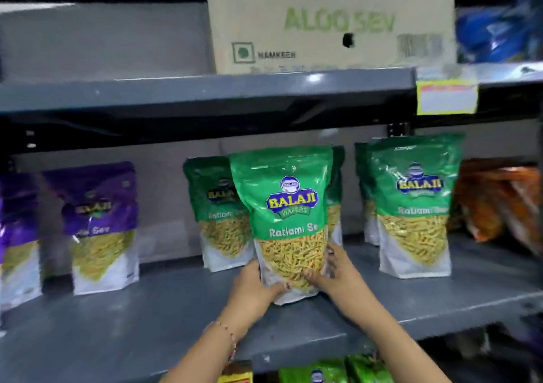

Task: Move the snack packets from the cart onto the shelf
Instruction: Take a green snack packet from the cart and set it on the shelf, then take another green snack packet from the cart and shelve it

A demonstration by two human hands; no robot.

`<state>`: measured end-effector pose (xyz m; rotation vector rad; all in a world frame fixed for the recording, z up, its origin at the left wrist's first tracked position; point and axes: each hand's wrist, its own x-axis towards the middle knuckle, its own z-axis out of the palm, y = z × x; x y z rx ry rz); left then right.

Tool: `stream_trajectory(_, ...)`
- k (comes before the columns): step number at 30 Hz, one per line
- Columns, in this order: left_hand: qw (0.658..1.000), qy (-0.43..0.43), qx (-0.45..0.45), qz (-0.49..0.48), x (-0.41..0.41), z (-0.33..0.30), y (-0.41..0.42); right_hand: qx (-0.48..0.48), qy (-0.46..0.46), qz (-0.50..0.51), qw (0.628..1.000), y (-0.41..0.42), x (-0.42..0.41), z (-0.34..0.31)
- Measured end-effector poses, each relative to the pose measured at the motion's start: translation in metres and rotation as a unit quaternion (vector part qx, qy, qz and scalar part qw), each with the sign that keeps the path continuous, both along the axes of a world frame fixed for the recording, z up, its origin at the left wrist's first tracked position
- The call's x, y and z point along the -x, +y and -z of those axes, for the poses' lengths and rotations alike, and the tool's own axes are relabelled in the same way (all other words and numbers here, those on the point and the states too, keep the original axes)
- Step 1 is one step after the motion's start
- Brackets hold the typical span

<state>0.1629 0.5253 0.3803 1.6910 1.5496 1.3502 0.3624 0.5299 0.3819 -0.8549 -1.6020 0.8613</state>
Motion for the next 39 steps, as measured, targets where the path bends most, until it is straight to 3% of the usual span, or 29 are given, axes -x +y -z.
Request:
stream_trajectory(8,0.997,0.068,0.027,-0.027,-0.031,-0.016,0.033,0.045,-0.061,0.035,0.997,0.026,-0.009,-0.008)
stream_trajectory(14,0.999,0.035,0.012,-0.016,-0.037,-0.014,0.038,0.047,-0.103,0.072,0.991,0.028,-0.006,-0.01)
stream_trajectory(18,0.998,-0.06,-0.008,0.007,-0.03,-0.029,-0.001,-0.018,-0.055,0.11,0.992,-0.003,-0.006,-0.023)
stream_trajectory(20,0.992,-0.121,-0.039,-0.009,-0.021,-0.043,-0.037,-0.066,0.015,0.088,0.994,-0.032,0.001,-0.032)
stream_trajectory(24,0.97,-0.188,-0.152,-0.039,0.026,-0.049,-0.126,-0.109,0.111,-0.107,0.982,-0.098,0.062,-0.028)
stream_trajectory(27,0.95,-0.227,-0.179,-0.114,0.076,-0.006,-0.201,-0.102,0.031,-0.31,0.945,-0.145,0.135,0.01)
stream_trajectory(31,0.913,-0.252,-0.137,-0.289,0.13,0.08,-0.304,-0.036,-0.107,-0.449,0.886,-0.199,0.224,0.089)
stream_trajectory(35,0.869,-0.238,0.056,-0.43,0.179,0.207,-0.397,-0.001,-0.316,-0.526,0.79,-0.233,0.296,0.178)
stream_trajectory(38,0.825,-0.233,0.231,-0.461,0.187,0.297,-0.446,0.007,-0.478,-0.516,0.71,-0.231,0.328,0.255)
stream_trajectory(39,0.796,-0.249,0.304,-0.461,0.19,0.334,-0.47,0.003,-0.523,-0.522,0.674,-0.241,0.35,0.29)
